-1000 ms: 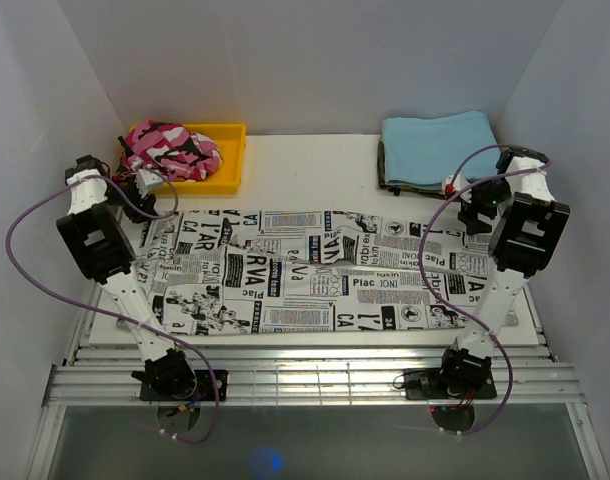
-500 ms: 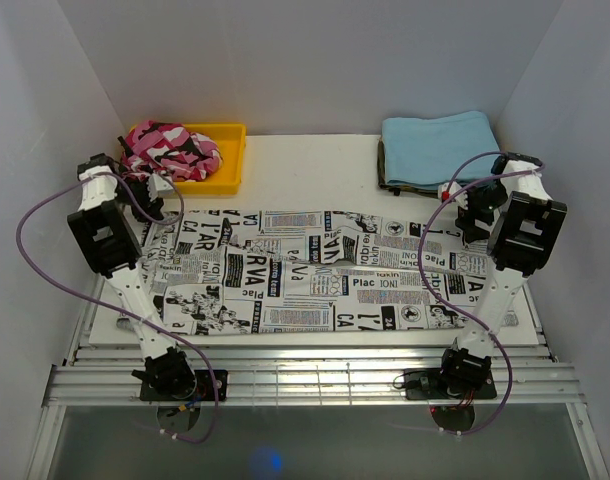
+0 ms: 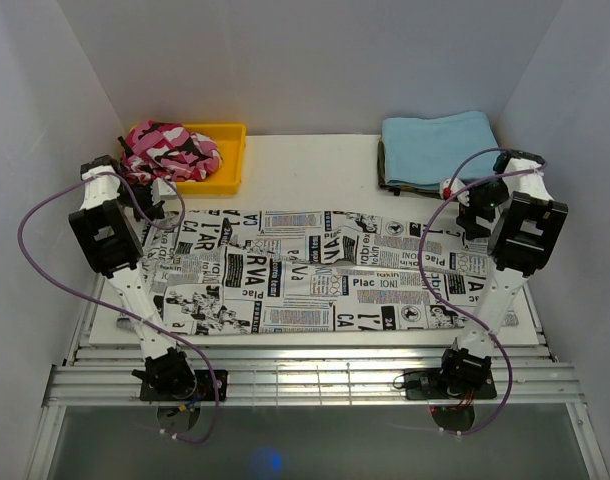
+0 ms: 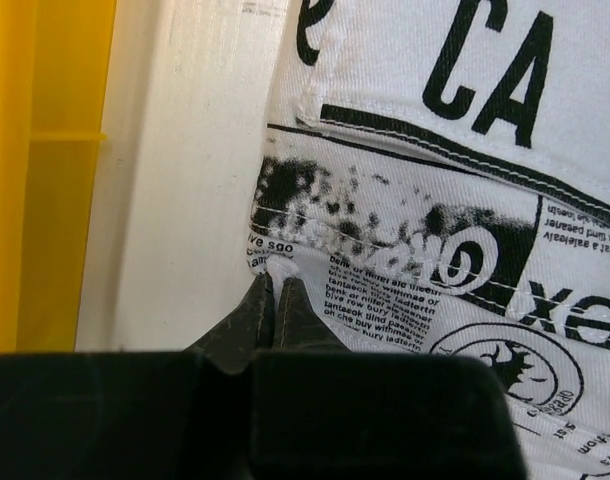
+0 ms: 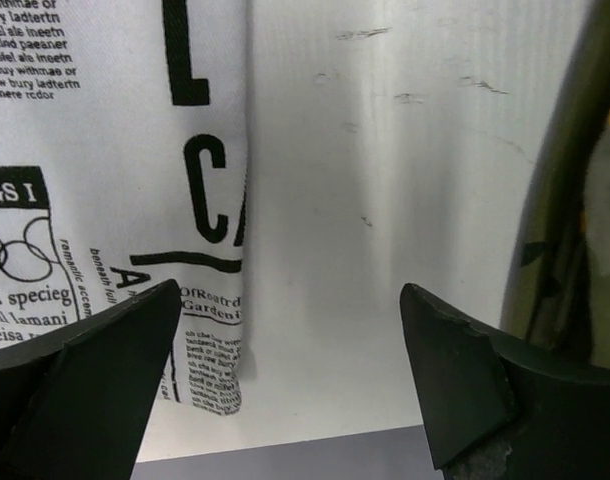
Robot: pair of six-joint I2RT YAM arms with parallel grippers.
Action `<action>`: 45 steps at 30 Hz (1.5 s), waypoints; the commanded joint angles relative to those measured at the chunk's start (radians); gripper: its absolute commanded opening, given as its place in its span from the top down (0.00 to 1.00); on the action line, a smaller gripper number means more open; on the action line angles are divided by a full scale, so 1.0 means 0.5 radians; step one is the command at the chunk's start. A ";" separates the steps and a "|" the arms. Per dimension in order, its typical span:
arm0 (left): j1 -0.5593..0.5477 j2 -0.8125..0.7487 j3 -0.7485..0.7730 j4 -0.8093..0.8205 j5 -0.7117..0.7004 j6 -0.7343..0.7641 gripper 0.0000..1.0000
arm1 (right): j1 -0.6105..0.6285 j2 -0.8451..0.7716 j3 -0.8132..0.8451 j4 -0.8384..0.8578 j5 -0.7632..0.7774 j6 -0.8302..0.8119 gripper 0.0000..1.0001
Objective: Fold and stack the trousers
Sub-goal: Flatten the trousers out, then fold the trousers
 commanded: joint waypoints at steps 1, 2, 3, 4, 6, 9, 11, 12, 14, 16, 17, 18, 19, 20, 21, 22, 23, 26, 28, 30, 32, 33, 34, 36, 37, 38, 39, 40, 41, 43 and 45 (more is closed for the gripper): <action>-0.019 0.095 -0.143 -0.114 -0.201 -0.022 1.00 | -0.006 -0.030 0.126 -0.030 -0.099 0.005 0.02; -0.019 0.092 -0.152 -0.108 -0.201 -0.025 1.00 | -0.006 -0.021 0.144 -0.008 -0.114 0.012 0.02; -0.019 0.077 -0.177 -0.099 -0.210 -0.025 1.00 | -0.009 -0.012 0.190 0.010 -0.132 0.018 0.02; -0.019 0.074 -0.186 -0.090 -0.213 -0.022 1.00 | -0.009 0.007 0.212 0.010 -0.151 0.021 0.02; -0.019 0.067 -0.205 -0.074 -0.225 -0.013 1.00 | -0.003 0.025 0.252 0.001 -0.154 0.009 0.02; -0.019 0.064 -0.211 -0.065 -0.219 -0.016 1.00 | 0.012 0.062 0.255 -0.090 -0.090 -0.080 0.02; -0.016 0.064 -0.199 -0.059 -0.210 -0.022 1.00 | 0.015 0.093 0.246 -0.167 -0.050 -0.138 0.04; -0.019 0.064 -0.198 -0.062 -0.207 -0.025 1.00 | 0.015 0.099 0.231 -0.201 -0.032 -0.160 0.05; -0.019 0.058 -0.205 -0.062 -0.201 -0.031 1.00 | 0.015 0.084 0.142 -0.208 0.011 -0.166 0.07; -0.019 0.049 -0.217 -0.059 -0.198 -0.034 1.00 | 0.015 0.059 0.047 -0.189 0.054 -0.191 0.07; -0.019 0.043 -0.229 -0.059 -0.201 -0.037 1.00 | 0.015 0.053 0.022 -0.174 0.064 -0.194 0.08; -0.019 0.040 -0.232 -0.056 -0.201 -0.040 1.00 | 0.015 0.050 0.007 -0.174 0.073 -0.203 0.09; -0.016 0.040 -0.238 -0.056 -0.201 -0.046 1.00 | 0.019 0.059 -0.006 -0.171 0.094 -0.212 0.09; -0.019 0.034 -0.251 -0.044 -0.198 -0.059 1.00 | 0.016 0.068 -0.021 -0.155 0.103 -0.212 0.11; -0.019 0.028 -0.257 -0.034 -0.195 -0.071 1.00 | 0.019 0.089 -0.027 -0.143 0.116 -0.209 0.19; -0.019 0.024 -0.257 -0.022 -0.183 -0.089 1.00 | 0.022 0.105 -0.030 -0.131 0.146 -0.197 0.26; -0.019 0.021 -0.251 -0.007 -0.143 -0.114 1.00 | 0.022 0.120 -0.027 -0.094 0.159 -0.188 0.36; -0.016 0.015 -0.196 0.018 -0.087 -0.218 1.00 | 0.022 0.139 0.010 -0.079 0.162 -0.117 0.75; -0.010 -0.018 -0.165 0.085 -0.023 -0.359 1.00 | 0.025 0.111 0.056 -0.027 0.150 -0.050 0.92; 0.008 -0.061 -0.159 0.265 0.062 -0.500 1.00 | 0.019 0.074 0.095 0.016 0.144 0.048 0.92; 0.030 -0.141 -0.162 0.410 0.133 -0.700 1.00 | -0.006 0.001 0.117 0.078 0.098 0.109 0.92; 0.054 -0.169 -0.165 0.450 0.173 -0.746 1.00 | -0.015 -0.027 0.126 0.102 0.073 0.140 0.92; 0.067 -0.202 -0.198 0.493 0.231 -0.843 1.00 | -0.027 -0.088 0.135 0.175 0.049 0.177 0.92; 0.103 -0.325 -0.263 0.664 0.290 -0.957 1.00 | -0.049 -0.153 0.126 0.222 -0.019 0.244 0.92; 0.116 -0.374 -0.308 0.714 0.345 -0.985 1.00 | -0.067 -0.229 0.087 0.295 -0.068 0.278 0.92; 0.137 -0.490 -0.436 0.848 0.363 -1.031 1.00 | -0.073 -0.275 0.056 0.338 -0.093 0.306 0.92; 0.143 -0.612 -0.602 1.004 0.388 -1.080 1.00 | -0.092 -0.361 -0.026 0.418 -0.138 0.343 0.92; 0.150 -0.614 -0.603 1.006 0.403 -1.080 1.00 | -0.098 -0.398 -0.027 0.418 -0.148 0.355 0.92; 0.162 -0.671 -0.758 1.124 0.422 -1.083 1.00 | -0.101 -0.438 -0.115 0.470 -0.154 0.358 0.92; 0.183 -0.837 -0.900 1.241 0.459 -1.102 1.00 | -0.107 -0.539 -0.202 0.513 -0.166 0.352 0.92; 0.217 -0.987 -1.090 1.432 0.523 -1.178 1.00 | -0.122 -0.600 -0.294 0.559 -0.191 0.361 0.92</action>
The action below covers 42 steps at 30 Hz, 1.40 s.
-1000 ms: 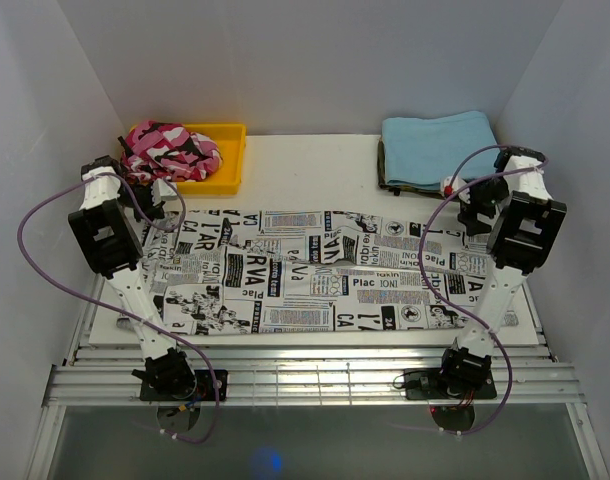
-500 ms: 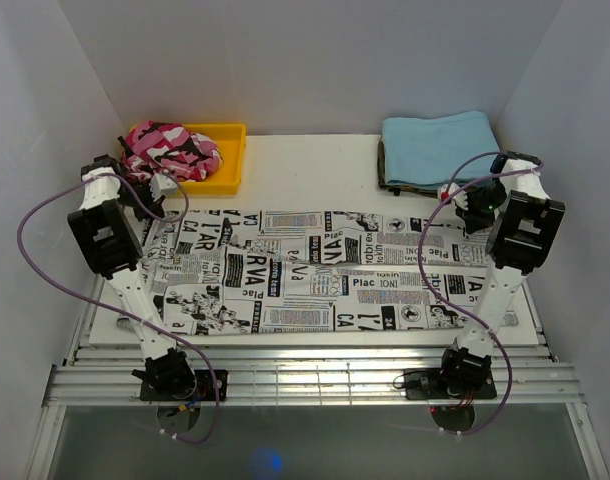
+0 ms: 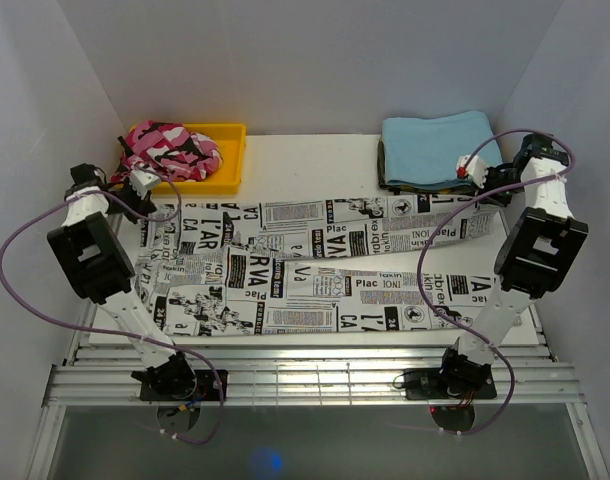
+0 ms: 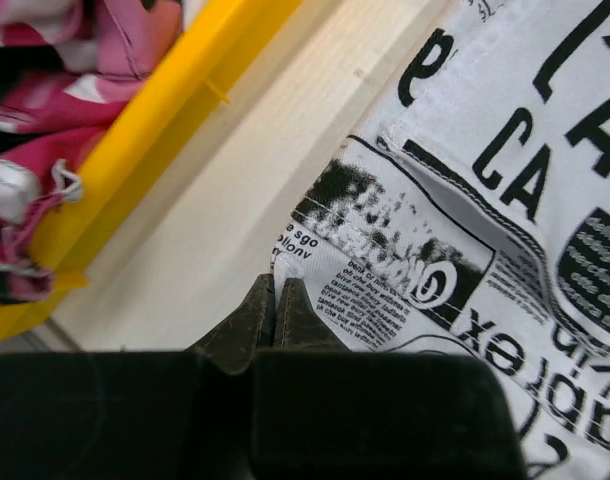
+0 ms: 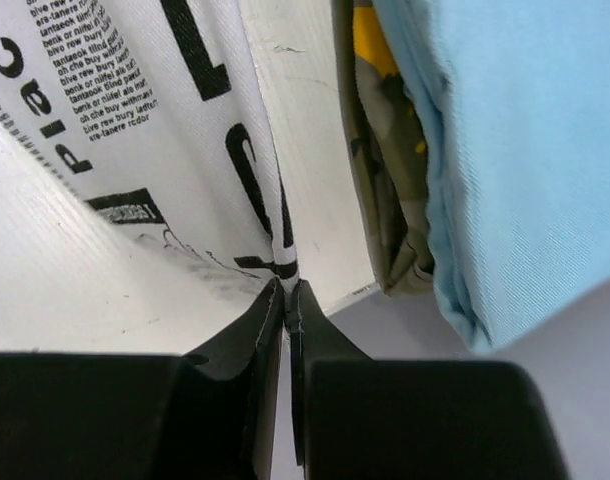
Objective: Fold and stack the trousers
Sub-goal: Fold the trousers
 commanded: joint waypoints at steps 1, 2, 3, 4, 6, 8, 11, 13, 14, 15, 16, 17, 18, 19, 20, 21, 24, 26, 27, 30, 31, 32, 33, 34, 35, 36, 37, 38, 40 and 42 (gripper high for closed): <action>0.073 -0.374 -0.207 0.426 0.177 -0.128 1.00 | -0.071 -0.195 -0.106 0.180 -0.076 0.053 0.92; 0.085 -0.420 -0.268 0.557 0.196 -0.140 1.00 | -0.086 -0.223 -0.133 0.195 -0.092 0.059 0.92; 0.116 -0.466 -0.399 0.638 0.205 -0.207 1.00 | -0.098 -0.287 -0.200 0.244 -0.107 0.065 0.92; 0.134 -0.554 -0.467 0.724 0.214 -0.253 1.00 | -0.132 -0.318 -0.237 0.277 -0.138 0.065 0.92; 0.195 -0.644 -0.605 1.033 0.233 -0.388 1.00 | -0.163 -0.410 -0.350 0.336 -0.159 0.047 0.92; 0.235 -0.760 -0.747 1.156 0.248 -0.502 1.00 | -0.215 -0.472 -0.412 0.339 -0.193 0.004 0.92; 0.324 -0.910 -0.873 1.181 0.312 -0.545 1.00 | -0.301 -0.597 -0.532 0.358 -0.261 -0.054 0.92; 0.401 -0.987 -0.967 1.166 0.368 -0.542 1.00 | -0.380 -0.702 -0.627 0.358 -0.328 -0.088 0.92; 0.432 -1.076 -1.005 1.163 0.395 -0.542 1.00 | -0.411 -0.745 -0.667 0.361 -0.349 -0.112 0.92; 0.496 -1.119 -1.044 1.166 0.423 -0.539 1.00 | -0.439 -0.830 -0.713 0.367 -0.374 -0.161 0.92; 0.536 -1.165 -1.084 1.163 0.469 -0.539 1.00 | -0.500 -0.873 -0.801 0.370 -0.420 -0.195 0.92; 0.573 -1.208 -1.152 1.145 0.499 -0.533 1.00 | -0.534 -0.923 -0.848 0.370 -0.442 -0.220 0.92; 0.652 -1.284 -1.177 1.105 0.542 -0.500 1.00 | -0.567 -1.011 -0.894 0.370 -0.460 -0.253 0.92; 0.695 -1.325 -1.207 1.050 0.585 -0.451 1.00 | -0.629 -1.054 -0.946 0.370 -0.491 -0.326 0.92; 0.732 -1.359 -1.250 0.889 0.659 -0.292 1.00 | -0.656 -1.100 -1.047 0.367 -0.503 -0.364 0.92; 0.802 -1.432 -1.269 0.784 0.693 -0.187 1.00 | -0.690 -1.186 -1.099 0.364 -0.518 -0.394 0.92; 0.953 -1.530 -1.382 0.532 0.794 0.037 1.00 | -0.798 -1.321 -1.304 0.358 -0.552 -0.529 0.92; 1.008 -1.586 -1.422 0.315 0.813 0.206 1.00 | -0.847 -1.365 -1.382 0.355 -0.555 -0.563 0.92; 1.054 -1.592 -1.453 0.268 0.816 0.267 1.00 | -0.859 -1.389 -1.437 0.367 -0.567 -0.570 0.92; 1.079 -1.583 -1.471 0.224 0.825 0.332 1.00 | -0.875 -1.386 -1.462 0.379 -0.650 -0.564 0.92; 1.079 -1.574 -1.462 0.227 0.852 0.338 1.00 | -0.865 -1.386 -1.465 0.443 -0.702 -0.539 0.92; 1.076 -1.555 -1.450 0.264 0.874 0.314 1.00 | -0.847 -1.383 -1.468 0.507 -0.709 -0.499 0.92; 1.043 -1.543 -1.435 0.310 0.889 0.256 1.00 | -0.820 -1.371 -1.468 0.611 -0.697 -0.332 0.92; 1.000 -1.531 -1.392 0.362 0.835 0.079 1.00 | -0.762 -1.359 -1.453 0.825 -0.684 -0.239 0.92; 0.957 -1.500 -1.376 0.554 0.783 -0.053 1.00 | -0.734 -1.331 -1.422 0.888 -0.678 -0.178 0.92; 0.890 -1.485 -1.370 0.686 0.733 -0.197 1.00 | -0.703 -1.246 -1.376 0.943 -0.669 -0.061 0.92; 0.859 -1.463 -1.364 0.800 0.663 -0.317 1.00 | -0.618 -1.197 -1.260 1.001 -0.648 0.034 0.92; 0.825 -1.436 -1.330 0.962 0.620 -0.476 1.00 | -0.568 -1.138 -1.189 1.139 -0.574 0.138 0.92; 0.696 -1.322 -1.260 1.064 0.537 -0.591 1.00 | -0.449 -0.948 -1.015 1.210 -0.528 0.380 0.92; 0.550 -1.182 -1.122 1.175 0.393 -0.769 1.00 | -0.363 -0.740 -0.730 1.293 -0.433 0.531 0.92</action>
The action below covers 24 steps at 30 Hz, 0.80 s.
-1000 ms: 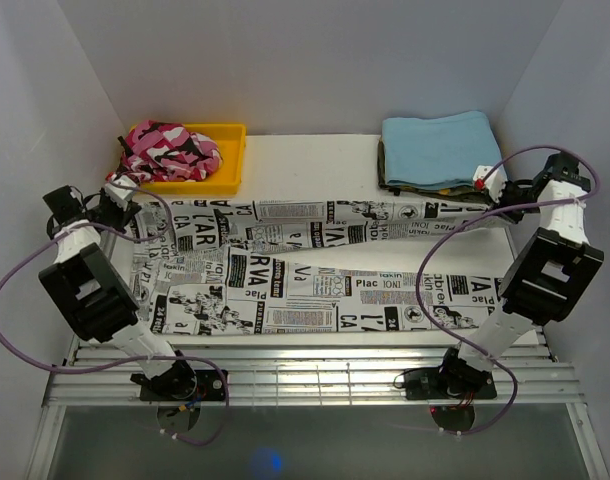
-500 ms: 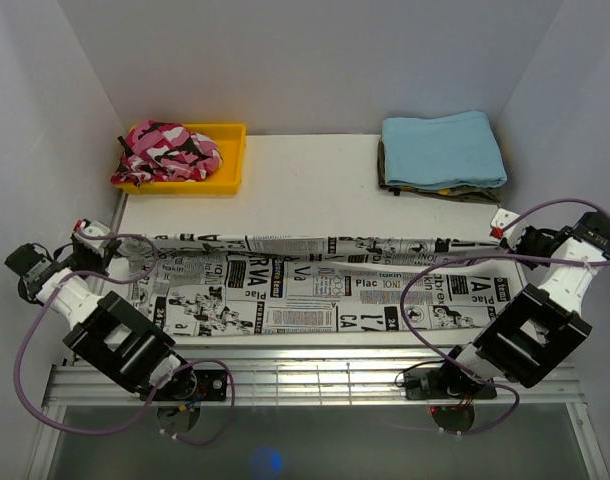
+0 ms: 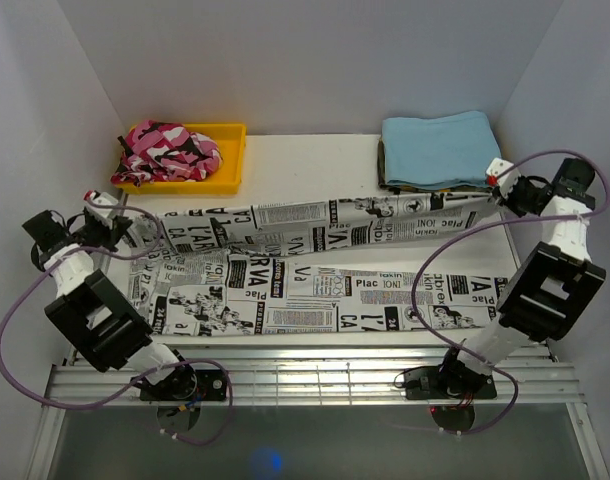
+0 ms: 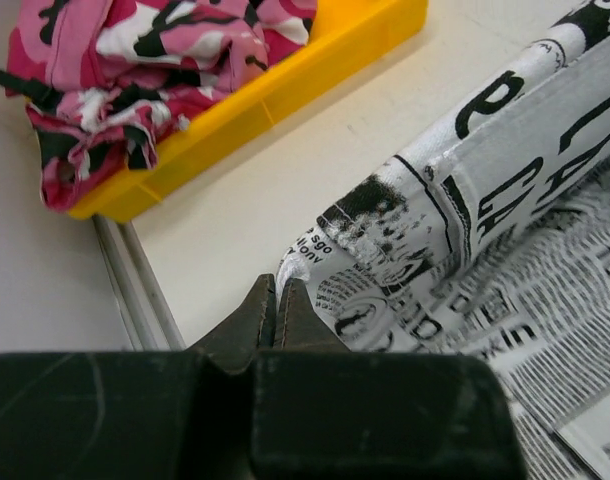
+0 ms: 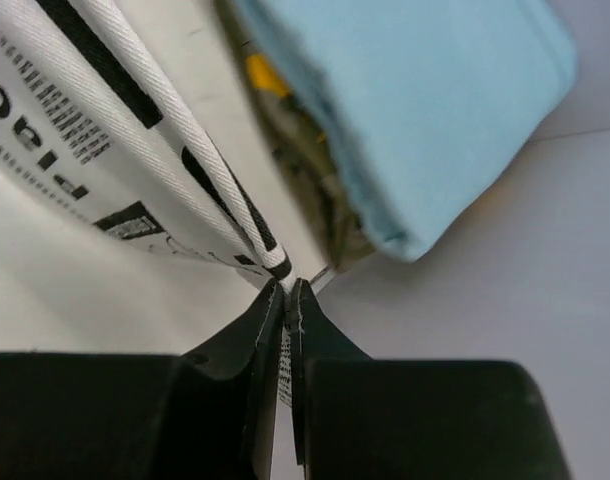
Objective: Fold and stack the trousers
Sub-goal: Fold the trousers
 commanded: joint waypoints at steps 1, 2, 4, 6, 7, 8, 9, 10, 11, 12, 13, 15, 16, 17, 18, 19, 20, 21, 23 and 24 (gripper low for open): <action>-0.159 0.155 0.248 0.485 -0.313 -0.412 1.00 | 0.148 0.236 0.443 0.509 0.249 0.485 0.92; -0.190 0.201 0.288 0.616 -0.393 -0.510 1.00 | 0.182 0.300 0.626 0.524 0.291 0.547 0.92; -0.285 0.335 0.450 0.672 -0.479 -0.700 1.00 | 0.277 0.442 0.781 0.595 0.368 0.649 0.92; -0.328 0.413 0.567 0.862 -0.596 -0.911 1.00 | 0.323 0.555 0.979 0.686 0.390 0.784 0.92; -0.328 0.477 0.595 0.917 -0.617 -0.973 1.00 | 0.366 0.583 1.045 0.705 0.399 0.824 0.92; -0.332 0.508 0.628 0.954 -0.636 -1.016 1.00 | 0.391 0.610 1.100 0.730 0.411 0.888 0.92; -0.335 0.538 0.689 0.958 -0.651 -1.059 1.00 | 0.427 0.641 1.164 0.815 0.418 0.919 0.92; -0.335 0.584 0.699 0.973 -0.663 -1.093 1.00 | 0.446 0.647 1.174 0.874 0.424 0.944 0.92; -0.335 0.603 0.705 0.997 -0.666 -1.118 1.00 | 0.467 0.651 1.171 0.926 0.424 0.959 0.92; -0.335 0.615 0.711 0.991 -0.654 -1.130 1.00 | 0.492 0.651 1.165 0.984 0.436 0.968 0.92; -0.335 0.625 0.696 0.997 -0.654 -1.176 1.00 | 0.541 0.651 1.125 1.130 0.451 0.983 0.92; -0.332 0.619 0.656 1.013 -0.627 -1.231 1.00 | 0.584 0.635 1.082 1.327 0.491 1.063 0.92; -0.332 0.609 0.632 1.016 -0.611 -1.256 1.00 | 0.627 0.629 1.036 1.407 0.500 1.088 0.92; -0.332 0.603 0.571 1.022 -0.611 -1.308 1.00 | 0.651 0.626 1.012 1.605 0.543 1.109 0.92; -0.335 0.579 0.540 1.019 -0.614 -1.321 1.00 | 0.676 0.632 0.999 1.692 0.568 1.125 0.92; -0.335 0.573 0.509 1.025 -0.645 -1.330 1.00 | 0.716 0.644 1.002 1.766 0.617 1.152 0.92; -0.335 0.557 0.436 1.059 -0.660 -1.357 1.00 | 0.737 0.660 1.048 1.888 0.638 1.168 0.92; -0.335 0.536 0.405 1.068 -0.688 -1.364 1.00 | 0.756 0.702 1.079 1.944 0.669 1.183 0.92; -0.335 0.526 0.319 1.086 -0.773 -1.333 1.00 | 0.808 0.736 1.180 1.963 0.712 1.241 0.92; -0.335 0.520 0.294 1.096 -0.798 -1.321 1.00 | 0.826 0.755 1.180 2.012 0.733 1.235 0.92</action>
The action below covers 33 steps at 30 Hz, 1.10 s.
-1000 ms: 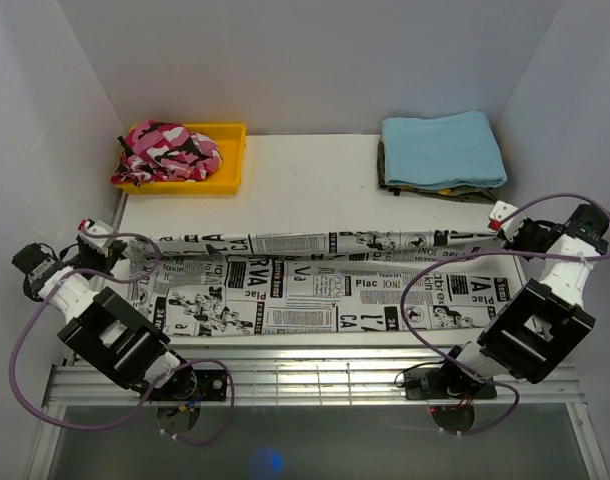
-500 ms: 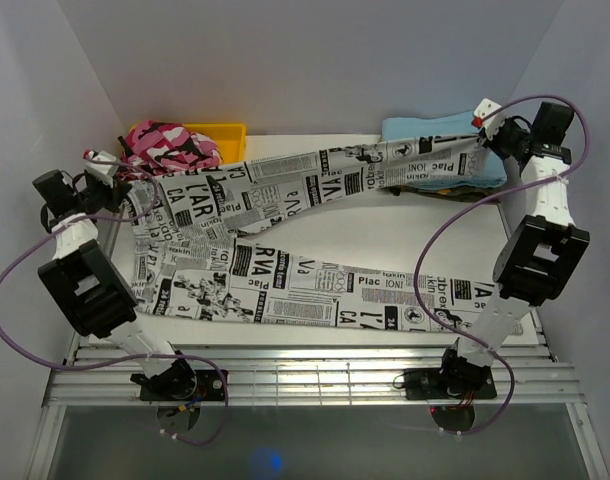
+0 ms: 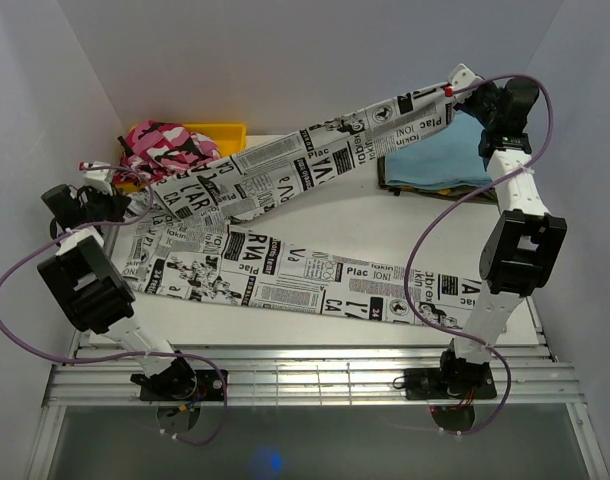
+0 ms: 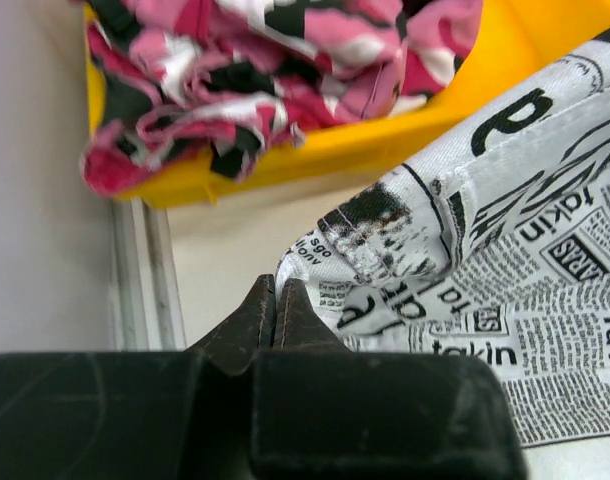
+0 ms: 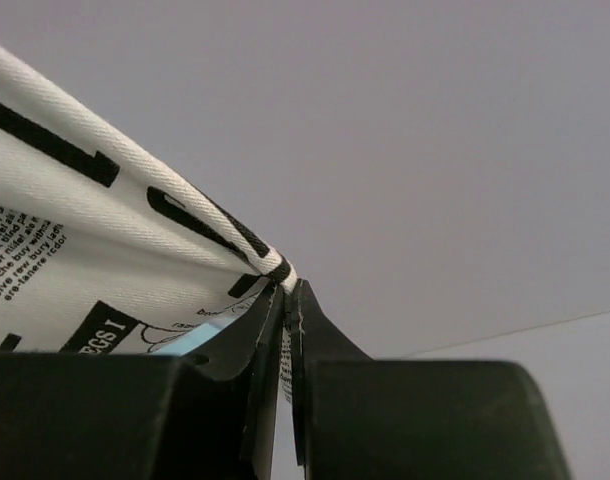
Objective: Fold and stack the trousers
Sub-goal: Fold the trousers
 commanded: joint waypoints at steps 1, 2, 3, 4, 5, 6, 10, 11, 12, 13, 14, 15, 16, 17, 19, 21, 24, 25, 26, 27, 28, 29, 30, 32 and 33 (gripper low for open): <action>0.038 -0.147 -0.106 0.095 -0.205 -0.020 1.00 | 0.058 0.043 0.141 0.473 0.244 0.100 0.92; 0.041 -0.153 -0.128 0.119 -0.209 -0.005 1.00 | 0.074 0.046 0.156 0.468 0.299 0.176 0.92; 0.056 -0.166 -0.170 0.141 -0.190 -0.011 1.00 | 0.080 0.028 0.187 0.407 0.290 0.219 0.92; 0.062 -0.181 -0.180 0.150 -0.163 -0.014 1.00 | 0.080 0.004 0.175 0.394 0.257 0.250 0.92; 0.065 -0.187 -0.180 0.159 -0.151 -0.014 1.00 | 0.080 -0.021 0.157 0.379 0.241 0.281 0.92; 0.068 -0.184 -0.162 0.156 -0.160 -0.014 1.00 | 0.074 -0.088 0.111 0.309 0.223 0.272 0.92; 0.102 -0.117 -0.018 0.156 -0.114 -0.065 1.00 | -0.057 -0.346 -0.128 0.091 -0.010 0.229 0.92; 0.129 -0.089 0.016 0.156 -0.086 -0.084 1.00 | -0.098 -0.480 -0.196 0.054 -0.047 0.214 0.92; 0.145 -0.080 0.047 0.153 -0.022 -0.099 1.00 | -0.186 -0.554 -0.360 0.041 -0.084 0.192 0.92; 0.157 -0.074 0.096 0.147 0.024 -0.109 1.00 | -0.239 -0.622 -0.447 0.005 -0.184 0.162 0.92; 0.194 -0.065 0.117 0.126 0.070 -0.106 1.00 | -0.294 -0.765 -0.530 -0.020 -0.237 0.116 0.92; 0.209 -0.065 0.148 0.107 0.146 -0.103 1.00 | -0.407 -0.837 -0.701 -0.029 -0.289 0.036 0.92; 0.228 -0.065 0.160 0.040 0.199 -0.075 1.00 | -0.462 -0.895 -0.769 -0.054 -0.408 -0.016 0.92; 0.261 -0.065 0.179 -0.027 0.260 -0.026 1.00 | -0.524 -1.008 -0.831 -0.172 -0.467 -0.080 0.92; 0.283 -0.074 0.209 -0.299 0.426 0.117 1.00 | -0.690 -1.119 -1.027 -0.317 -0.635 -0.329 0.92; 0.329 -0.107 0.213 -0.570 0.555 0.470 1.00 | -0.849 -1.279 -1.165 -0.602 -0.746 -0.531 0.92; 0.384 -0.178 0.121 -1.140 0.626 1.203 1.00 | -1.039 -1.432 -1.389 -1.157 -0.903 -1.113 0.92; 0.403 -0.199 0.066 -1.233 0.611 1.371 1.00 | -1.079 -1.463 -1.460 -1.244 -0.931 -1.249 0.92; 0.448 -0.221 -0.056 -1.401 0.565 1.546 1.00 | -1.122 -1.527 -1.615 -1.293 -0.937 -1.417 0.92; 0.473 -0.239 -0.127 -1.439 0.531 1.806 1.00 | -1.186 -1.552 -1.684 -1.421 -0.934 -1.537 0.92; 0.495 -0.273 -0.195 -1.479 0.494 1.915 1.00 | -1.214 -1.573 -1.754 -1.468 -0.931 -1.648 0.92; 0.537 -0.282 -0.259 -1.491 0.421 2.019 1.00 | -1.242 -1.607 -1.822 -1.484 -0.922 -1.779 0.92; 0.553 -0.288 -0.363 -1.494 0.384 2.166 1.00 | -1.267 -1.613 -1.932 -1.514 -0.901 -1.854 0.92; 0.571 -0.285 -0.434 -1.479 0.307 2.256 1.00 | -1.282 -1.601 -2.012 -1.505 -0.870 -1.955 0.92; 0.572 -0.285 -0.474 -1.452 0.258 2.260 1.00 | -1.285 -1.589 -2.034 -1.511 -0.867 -1.962 0.92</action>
